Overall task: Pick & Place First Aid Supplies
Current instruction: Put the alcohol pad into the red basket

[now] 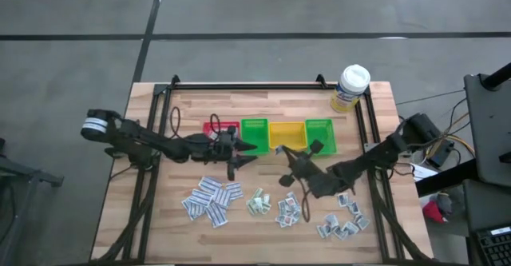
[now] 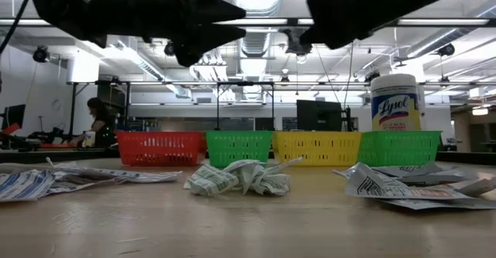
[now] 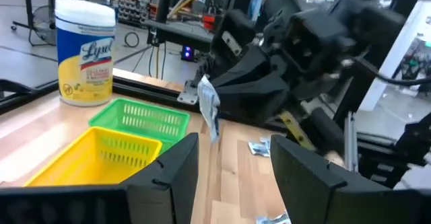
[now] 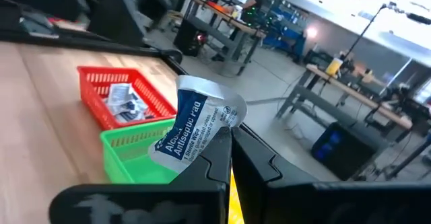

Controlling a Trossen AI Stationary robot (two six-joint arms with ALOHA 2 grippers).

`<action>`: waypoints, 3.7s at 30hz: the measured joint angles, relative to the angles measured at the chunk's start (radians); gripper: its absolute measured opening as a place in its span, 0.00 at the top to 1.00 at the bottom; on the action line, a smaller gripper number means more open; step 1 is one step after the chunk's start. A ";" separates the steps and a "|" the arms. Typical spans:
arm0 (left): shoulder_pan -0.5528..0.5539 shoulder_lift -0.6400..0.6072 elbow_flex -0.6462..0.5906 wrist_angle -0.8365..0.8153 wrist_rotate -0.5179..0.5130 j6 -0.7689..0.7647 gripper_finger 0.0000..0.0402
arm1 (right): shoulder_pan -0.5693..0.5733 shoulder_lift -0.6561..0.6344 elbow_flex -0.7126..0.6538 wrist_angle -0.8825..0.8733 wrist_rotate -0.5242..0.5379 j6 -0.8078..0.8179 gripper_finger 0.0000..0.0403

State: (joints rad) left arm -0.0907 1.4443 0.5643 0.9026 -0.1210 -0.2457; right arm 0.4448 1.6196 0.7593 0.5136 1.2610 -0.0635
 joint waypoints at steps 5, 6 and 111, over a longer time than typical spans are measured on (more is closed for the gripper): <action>-0.012 0.061 0.037 -0.006 0.007 0.041 0.55 | -0.006 0.087 0.089 0.000 0.000 -0.055 0.98; -0.014 0.071 0.040 -0.007 0.007 0.049 0.55 | -0.006 0.099 0.103 -0.001 0.005 -0.069 0.98; 0.244 -0.228 0.060 -1.132 -0.124 -0.421 1.00 | 0.020 -0.514 -0.074 -0.688 -0.817 0.267 0.98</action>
State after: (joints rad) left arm 0.1528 1.2162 0.6247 -0.2295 -0.2453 -0.6667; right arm 0.4648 1.1059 0.6856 -0.1742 0.4441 0.2039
